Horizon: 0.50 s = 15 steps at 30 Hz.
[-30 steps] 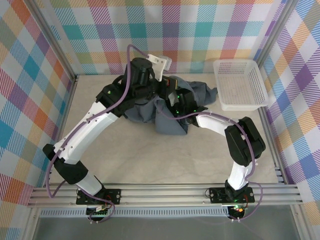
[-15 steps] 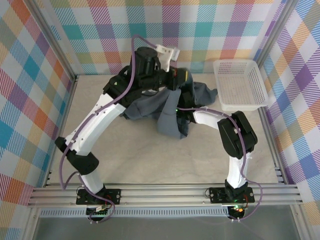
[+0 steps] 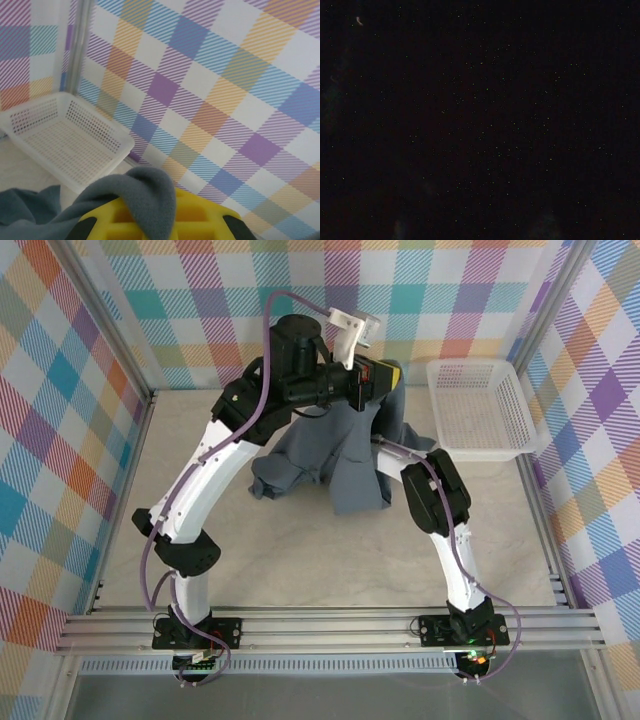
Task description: Fold the inside-out t-shirt
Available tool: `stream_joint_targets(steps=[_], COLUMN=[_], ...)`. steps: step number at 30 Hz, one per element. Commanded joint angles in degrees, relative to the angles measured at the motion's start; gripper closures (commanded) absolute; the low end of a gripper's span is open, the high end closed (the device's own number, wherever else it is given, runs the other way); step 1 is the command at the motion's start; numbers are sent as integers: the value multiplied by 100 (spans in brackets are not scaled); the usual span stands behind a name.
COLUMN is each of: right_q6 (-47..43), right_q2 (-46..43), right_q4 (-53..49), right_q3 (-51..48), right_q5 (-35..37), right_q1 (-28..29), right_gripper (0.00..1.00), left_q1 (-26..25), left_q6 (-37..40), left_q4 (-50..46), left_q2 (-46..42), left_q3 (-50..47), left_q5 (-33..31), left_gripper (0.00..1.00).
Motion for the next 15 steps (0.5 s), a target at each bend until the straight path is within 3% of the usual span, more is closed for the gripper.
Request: stream_joint_targets(steps=[1, 6, 9, 10, 12, 15], right_q6=[-653, -1004, -1004, -998, -1010, -986], right_q2=[319, 1209, 1472, 1454, 1232, 578], right_q4=[-1388, -2860, -3007, -2942, -2616, -2136], right_q3=[344, 1346, 1344, 1244, 938, 457], right_q5=[268, 772, 882, 841, 463, 89], right_q1=[65, 254, 422, 465, 482, 461], right_gripper=[4, 2, 10, 20, 49, 98], left_q1=[-163, -314, -360, -369, -369, -241], left_q6=[589, 1159, 1459, 1564, 1672, 1585], left_q4=[-2, -227, -415, -456, -430, -515], left_q2=[-345, -486, -607, -677, -856, -920], left_q3=[224, 220, 160, 59, -271, -585], left_q5=[206, -6, -319, -482, -1086, -2877], left_gripper=[100, 100, 100, 100, 100, 100])
